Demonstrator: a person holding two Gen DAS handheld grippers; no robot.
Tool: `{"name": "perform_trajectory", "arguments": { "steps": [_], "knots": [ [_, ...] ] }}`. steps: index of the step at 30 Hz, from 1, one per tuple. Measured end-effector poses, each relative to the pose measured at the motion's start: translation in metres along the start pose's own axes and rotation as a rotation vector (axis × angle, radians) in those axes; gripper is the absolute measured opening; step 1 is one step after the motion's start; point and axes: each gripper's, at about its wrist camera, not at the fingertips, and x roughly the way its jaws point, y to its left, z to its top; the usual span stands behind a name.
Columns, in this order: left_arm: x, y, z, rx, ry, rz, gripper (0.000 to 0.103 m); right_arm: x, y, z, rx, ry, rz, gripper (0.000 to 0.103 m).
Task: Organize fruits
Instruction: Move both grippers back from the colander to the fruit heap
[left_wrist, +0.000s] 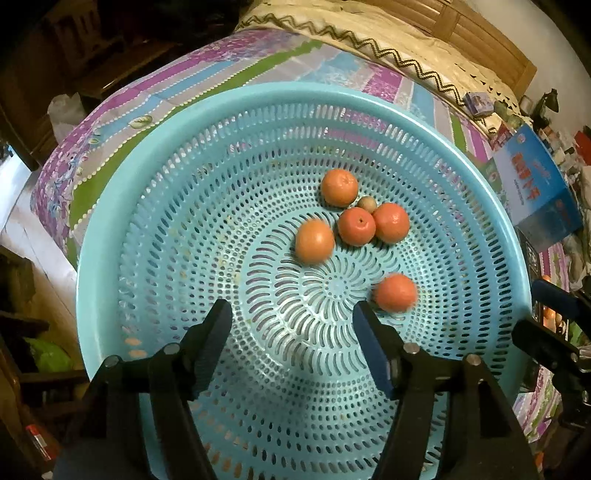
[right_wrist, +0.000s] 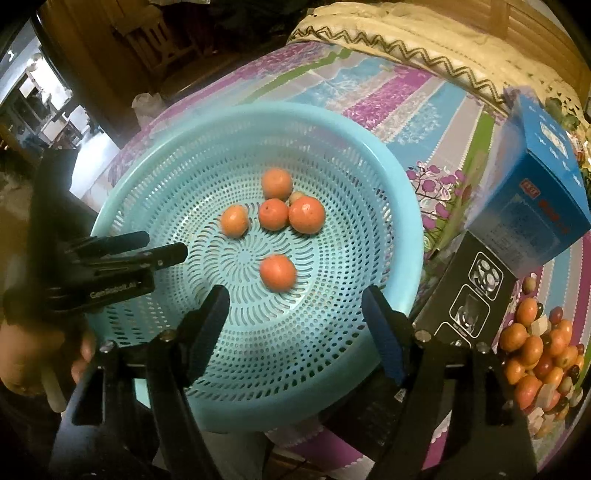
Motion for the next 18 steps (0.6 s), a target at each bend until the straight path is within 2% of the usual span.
{"name": "perform_trajectory", "arguments": {
  "steps": [18],
  "knots": [
    [0.0035, -0.0046, -0.0014, 0.005, 0.003, 0.001, 0.069, -0.0017, -0.0020, -0.0008, -0.001, -0.010, 0.038, 0.075]
  ]
}}
